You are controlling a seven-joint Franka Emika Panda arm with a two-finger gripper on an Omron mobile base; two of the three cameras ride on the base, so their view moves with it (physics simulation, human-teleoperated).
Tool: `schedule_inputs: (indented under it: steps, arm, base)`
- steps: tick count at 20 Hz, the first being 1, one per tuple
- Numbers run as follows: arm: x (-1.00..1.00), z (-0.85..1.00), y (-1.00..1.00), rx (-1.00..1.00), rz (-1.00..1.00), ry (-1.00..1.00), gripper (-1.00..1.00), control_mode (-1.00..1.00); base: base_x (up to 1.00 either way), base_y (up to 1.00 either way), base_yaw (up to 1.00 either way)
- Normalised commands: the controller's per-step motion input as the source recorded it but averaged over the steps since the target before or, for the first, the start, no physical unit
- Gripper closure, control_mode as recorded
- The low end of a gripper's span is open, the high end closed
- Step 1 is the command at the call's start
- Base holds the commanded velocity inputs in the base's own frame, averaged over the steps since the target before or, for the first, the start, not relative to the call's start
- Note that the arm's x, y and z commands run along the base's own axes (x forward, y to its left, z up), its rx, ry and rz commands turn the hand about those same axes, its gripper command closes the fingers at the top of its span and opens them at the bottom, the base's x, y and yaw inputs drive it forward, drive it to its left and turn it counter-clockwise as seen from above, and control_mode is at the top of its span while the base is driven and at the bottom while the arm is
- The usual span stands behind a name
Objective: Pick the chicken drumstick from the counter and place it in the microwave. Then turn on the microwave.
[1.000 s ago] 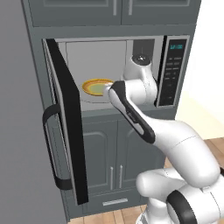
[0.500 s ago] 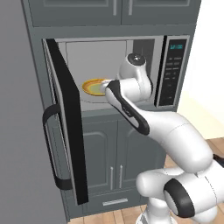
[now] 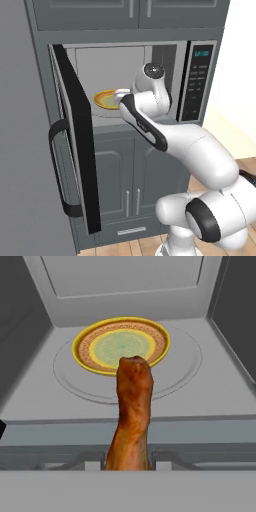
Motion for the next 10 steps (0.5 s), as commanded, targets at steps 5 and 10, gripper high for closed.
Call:
schedule_inputs:
  steps: [5,10]
  arm:
    - [0.44,0.00,0.00,0.00,0.00,0.00,1.00,-1.00]
    - [0.35,0.00,0.00,0.00,0.00,0.00,1.00,-1.00]
  base:
    - [0.00,0.00,0.00]
    - [0.00,0.00,0.00]
